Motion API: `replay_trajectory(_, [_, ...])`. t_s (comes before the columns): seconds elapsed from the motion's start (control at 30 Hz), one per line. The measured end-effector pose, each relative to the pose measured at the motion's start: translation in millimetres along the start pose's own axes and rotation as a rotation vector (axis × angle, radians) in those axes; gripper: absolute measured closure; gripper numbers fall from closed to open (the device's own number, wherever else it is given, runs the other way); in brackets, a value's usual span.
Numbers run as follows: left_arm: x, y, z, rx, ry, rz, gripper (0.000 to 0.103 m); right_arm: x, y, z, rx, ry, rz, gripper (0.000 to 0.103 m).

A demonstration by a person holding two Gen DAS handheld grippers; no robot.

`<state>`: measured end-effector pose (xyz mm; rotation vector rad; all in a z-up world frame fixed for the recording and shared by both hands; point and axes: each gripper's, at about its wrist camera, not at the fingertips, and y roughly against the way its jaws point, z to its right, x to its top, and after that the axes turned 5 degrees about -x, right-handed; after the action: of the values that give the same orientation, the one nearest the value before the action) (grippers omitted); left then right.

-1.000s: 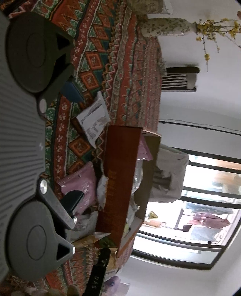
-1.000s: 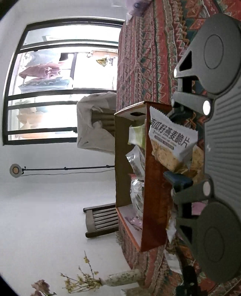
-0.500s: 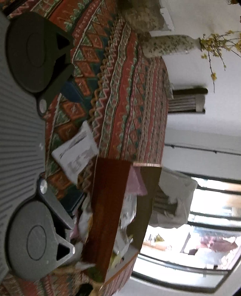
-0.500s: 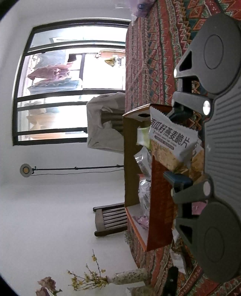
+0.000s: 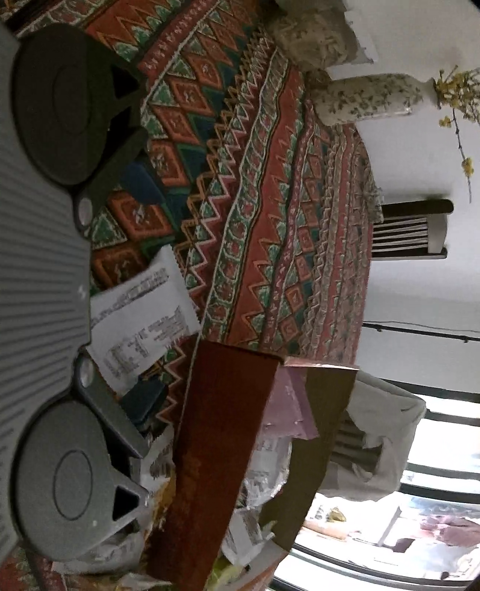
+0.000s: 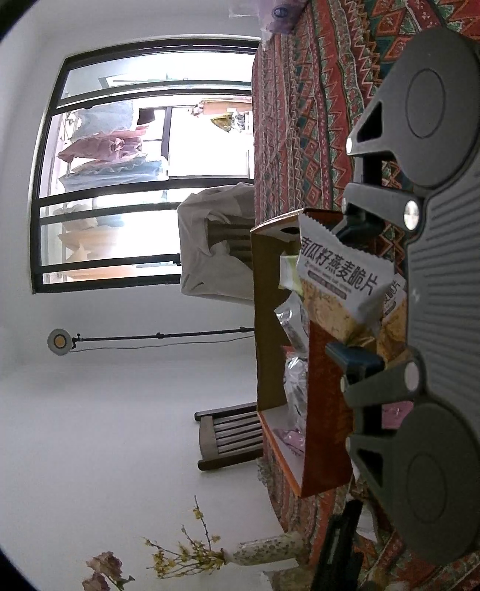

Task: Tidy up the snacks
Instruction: 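Grasp a white printed sachet with left tool while right holds oat-crisp packet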

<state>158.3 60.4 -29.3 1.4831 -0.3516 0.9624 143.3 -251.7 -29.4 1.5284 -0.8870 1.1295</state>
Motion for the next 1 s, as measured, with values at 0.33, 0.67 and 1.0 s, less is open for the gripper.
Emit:
replay_trajectory(0.33, [2,-17,14,0.062,-0.048,-0.001,0.015,0,-1,1,0.020,-0.006,-0.001,0.047])
replay_trajectory(0.67, [-10,3,13,0.000,-0.064,0.048,0.055,0,-1,3,0.037,-0.013,-0.004,0.047])
replay_trajectory(1.0, [-10,43,15,-0.080,-0.097,0.168,0.055,3,4,5,0.044,-0.022,0.007,0.047])
